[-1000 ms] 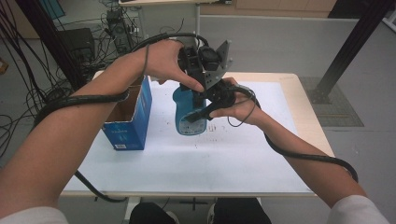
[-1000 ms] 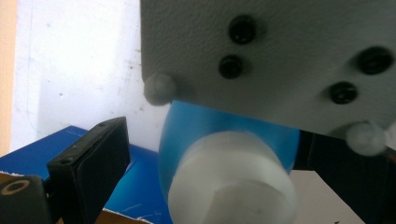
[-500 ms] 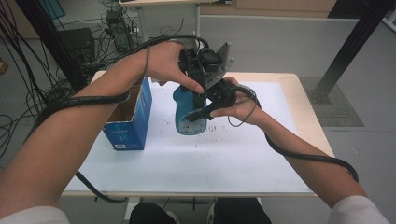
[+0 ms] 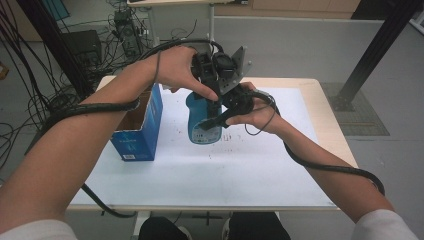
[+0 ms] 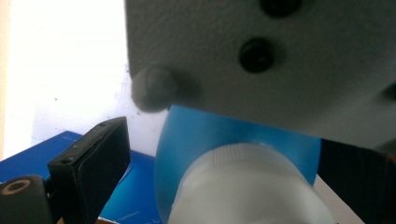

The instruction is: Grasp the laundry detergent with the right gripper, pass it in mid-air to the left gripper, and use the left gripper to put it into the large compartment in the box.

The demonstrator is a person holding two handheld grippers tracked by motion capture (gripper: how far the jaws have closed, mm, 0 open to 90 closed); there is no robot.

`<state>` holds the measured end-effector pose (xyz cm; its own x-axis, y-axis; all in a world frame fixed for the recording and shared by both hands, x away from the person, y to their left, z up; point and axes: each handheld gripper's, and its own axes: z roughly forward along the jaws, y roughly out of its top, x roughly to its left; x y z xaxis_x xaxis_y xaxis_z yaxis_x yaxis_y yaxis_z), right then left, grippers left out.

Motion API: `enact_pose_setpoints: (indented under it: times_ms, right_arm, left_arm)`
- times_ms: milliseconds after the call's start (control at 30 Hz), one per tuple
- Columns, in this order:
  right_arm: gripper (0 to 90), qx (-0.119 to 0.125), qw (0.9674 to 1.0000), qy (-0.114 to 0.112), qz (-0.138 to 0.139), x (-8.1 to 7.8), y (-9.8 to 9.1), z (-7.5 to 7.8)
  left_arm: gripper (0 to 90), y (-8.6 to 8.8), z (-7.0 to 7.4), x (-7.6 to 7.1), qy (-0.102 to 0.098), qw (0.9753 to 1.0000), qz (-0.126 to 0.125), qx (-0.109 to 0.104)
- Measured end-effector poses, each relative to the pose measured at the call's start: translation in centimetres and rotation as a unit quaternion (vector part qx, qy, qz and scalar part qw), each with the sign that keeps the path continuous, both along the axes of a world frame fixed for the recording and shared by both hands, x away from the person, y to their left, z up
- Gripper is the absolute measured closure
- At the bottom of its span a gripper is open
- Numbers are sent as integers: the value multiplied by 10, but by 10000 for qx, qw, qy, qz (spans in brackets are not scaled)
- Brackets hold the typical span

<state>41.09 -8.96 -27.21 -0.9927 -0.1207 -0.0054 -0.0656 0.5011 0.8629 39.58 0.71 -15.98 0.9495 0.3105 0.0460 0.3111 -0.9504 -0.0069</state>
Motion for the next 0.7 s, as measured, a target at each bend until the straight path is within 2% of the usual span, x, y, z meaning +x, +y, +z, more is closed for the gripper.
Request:
enact_pose_setpoints:
  times_ms: [700]
  right_arm:
    - [441, 31, 10000, 43, -30, 1, -1, 1]
  left_arm:
    - [65, 2, 1, 0, -18, 10000, 1, -58]
